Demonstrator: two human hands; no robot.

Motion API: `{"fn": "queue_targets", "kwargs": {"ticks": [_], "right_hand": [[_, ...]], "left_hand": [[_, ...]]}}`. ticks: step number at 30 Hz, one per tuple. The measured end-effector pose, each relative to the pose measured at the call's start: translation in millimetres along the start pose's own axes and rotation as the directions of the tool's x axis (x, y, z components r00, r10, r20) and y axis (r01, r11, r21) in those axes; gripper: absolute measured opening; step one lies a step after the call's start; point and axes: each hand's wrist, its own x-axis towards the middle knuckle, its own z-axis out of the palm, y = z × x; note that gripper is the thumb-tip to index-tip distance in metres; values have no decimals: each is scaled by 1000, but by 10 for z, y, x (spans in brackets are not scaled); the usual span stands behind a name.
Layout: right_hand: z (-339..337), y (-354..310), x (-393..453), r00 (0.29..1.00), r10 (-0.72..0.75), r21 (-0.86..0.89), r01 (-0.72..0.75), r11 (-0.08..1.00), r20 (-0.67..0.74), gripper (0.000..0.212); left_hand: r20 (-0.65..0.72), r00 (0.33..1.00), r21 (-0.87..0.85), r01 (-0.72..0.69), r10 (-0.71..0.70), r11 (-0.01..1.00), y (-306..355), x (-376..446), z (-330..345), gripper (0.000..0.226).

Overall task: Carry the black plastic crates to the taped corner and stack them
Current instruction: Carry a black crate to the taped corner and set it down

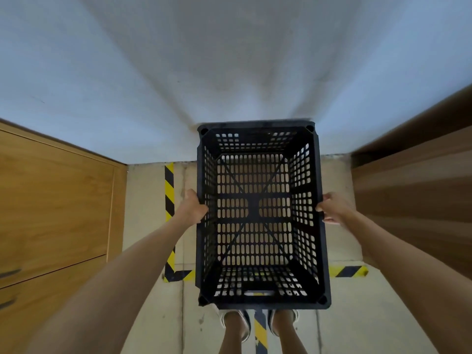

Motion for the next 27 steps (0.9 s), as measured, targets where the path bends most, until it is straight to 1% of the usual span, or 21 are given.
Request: {"fn": "queue_targets", "kwargs": {"ticks": [4, 7, 9, 12, 15, 20, 23, 24, 27], "right_hand": [[162, 57, 322, 1000, 10, -15, -9, 1000, 30, 46], [264, 85, 542, 999, 11, -3, -11, 1000, 36, 49], [325, 87, 644, 999, 19, -5, -19, 1000, 39, 47], [418, 97, 763, 999, 24, -19, -23, 1000, 38, 44], [510, 115, 855, 998, 22, -9, -22, 1000, 54, 45], [587, 193, 942, 995, 50, 12, -51, 999, 81, 50], [576, 205, 946, 993, 51, 29, -54, 998, 110, 49], [579, 214, 954, 993, 47, 38, -52, 998, 111, 50], [577, 228, 1007, 995, 12, 39, -16, 999, 100, 48]], "left_hand": [[20, 999, -11, 34, -34, 999, -75, 322, 128, 29], [35, 998, -22, 58, -58, 998, -117, 522, 214, 36], [36, 996, -24, 80, -79, 997, -157, 636, 269, 43], [32, 994, -33, 104, -103, 994, -209, 775, 351, 47], [34, 992, -40, 124, -122, 992, -239, 890, 411, 53], [41, 990, -67, 140, -137, 988, -322, 1020, 492, 48], [99, 980, -119, 182, -170, 976, -306, 1015, 517, 54], [107, 980, -139, 183, -169, 973, -312, 1022, 532, 55], [89, 983, -127, 170, -159, 977, -354, 1105, 589, 53]]}}
